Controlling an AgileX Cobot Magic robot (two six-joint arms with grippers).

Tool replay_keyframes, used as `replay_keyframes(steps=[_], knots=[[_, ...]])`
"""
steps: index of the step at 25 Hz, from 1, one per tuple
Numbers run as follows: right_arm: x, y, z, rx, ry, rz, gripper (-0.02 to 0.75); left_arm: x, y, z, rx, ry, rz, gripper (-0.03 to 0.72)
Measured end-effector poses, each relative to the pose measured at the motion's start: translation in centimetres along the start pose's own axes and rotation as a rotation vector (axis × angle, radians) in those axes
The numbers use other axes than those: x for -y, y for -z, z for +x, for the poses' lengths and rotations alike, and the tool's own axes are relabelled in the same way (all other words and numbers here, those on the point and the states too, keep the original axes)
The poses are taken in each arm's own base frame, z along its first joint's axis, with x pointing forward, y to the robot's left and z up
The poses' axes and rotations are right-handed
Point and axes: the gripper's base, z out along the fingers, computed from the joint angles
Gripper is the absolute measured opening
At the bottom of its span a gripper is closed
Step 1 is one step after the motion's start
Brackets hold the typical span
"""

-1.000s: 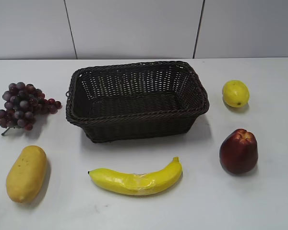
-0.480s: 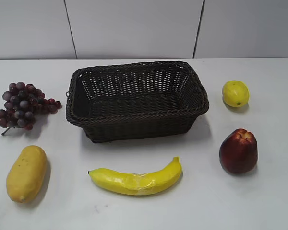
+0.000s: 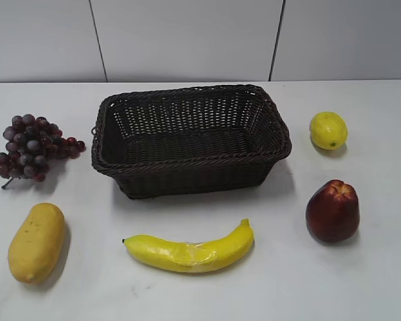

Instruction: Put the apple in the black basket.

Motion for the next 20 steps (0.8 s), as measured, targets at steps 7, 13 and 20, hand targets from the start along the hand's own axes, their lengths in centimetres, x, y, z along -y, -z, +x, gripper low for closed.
replay_keyframes(steps=[7, 13, 20], knots=[[-2.7, -7.1, -1.9, -0.318, 0.088, -0.108, 0.613, 0.0, 0.0, 0.0, 0.000, 0.000, 0.001, 0.236], [-6.0, -11.8, -1.5, -0.474, 0.174, -0.149, 0.613, 0.0, 0.0, 0.0, 0.000, 0.001, 0.002, 0.236], [-6.2, -16.5, 0.6, -0.590, 0.181, -0.097, 0.612, 0.0, 0.0, 0.0, 0.000, 0.001, 0.002, 0.235]])
